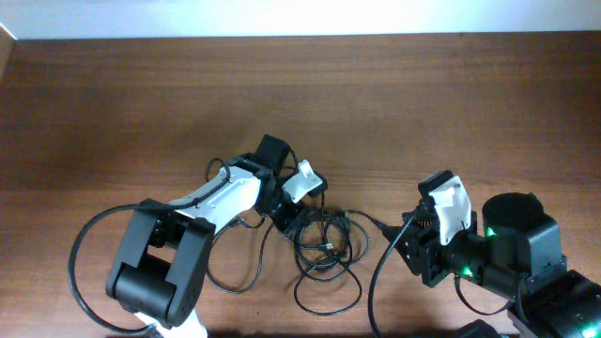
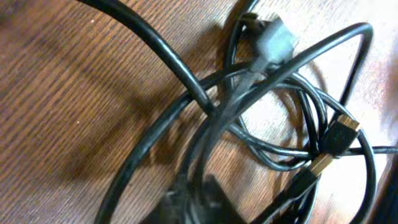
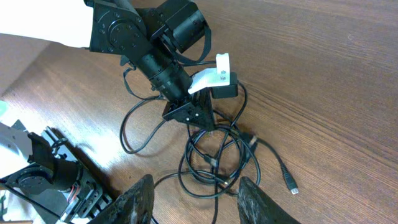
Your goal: Untangle cables
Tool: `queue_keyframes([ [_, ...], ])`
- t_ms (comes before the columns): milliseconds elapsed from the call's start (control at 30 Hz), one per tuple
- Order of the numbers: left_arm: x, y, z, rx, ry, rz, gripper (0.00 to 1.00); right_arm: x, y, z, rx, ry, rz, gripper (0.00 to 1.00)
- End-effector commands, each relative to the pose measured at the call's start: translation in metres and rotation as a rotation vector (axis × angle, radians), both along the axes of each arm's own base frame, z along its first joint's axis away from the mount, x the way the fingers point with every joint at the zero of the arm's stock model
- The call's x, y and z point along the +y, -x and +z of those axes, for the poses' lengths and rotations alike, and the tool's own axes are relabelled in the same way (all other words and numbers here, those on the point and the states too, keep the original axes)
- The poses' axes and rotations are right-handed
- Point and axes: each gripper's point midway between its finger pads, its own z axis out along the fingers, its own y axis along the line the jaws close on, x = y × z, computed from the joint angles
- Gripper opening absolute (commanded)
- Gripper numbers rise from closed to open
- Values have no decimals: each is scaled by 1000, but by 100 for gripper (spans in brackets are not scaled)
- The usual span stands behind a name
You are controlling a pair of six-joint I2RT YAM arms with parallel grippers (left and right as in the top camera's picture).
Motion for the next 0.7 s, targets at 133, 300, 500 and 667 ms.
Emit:
queue_keyframes([
  [133,-11,10,7,45,82,-19,0,-4,4,-4,24,16,-10,42],
  [300,-61,0,159,-100,527,-96,0,-18,3,-24,85,105,-69,43],
  [500,-36,42,318,-636,683,-174,0,-23,-2,-29,90,138,-97,51],
  [667,1,16,373,-822,627,219,0,-12,-4,-35,135,130,-52,53],
])
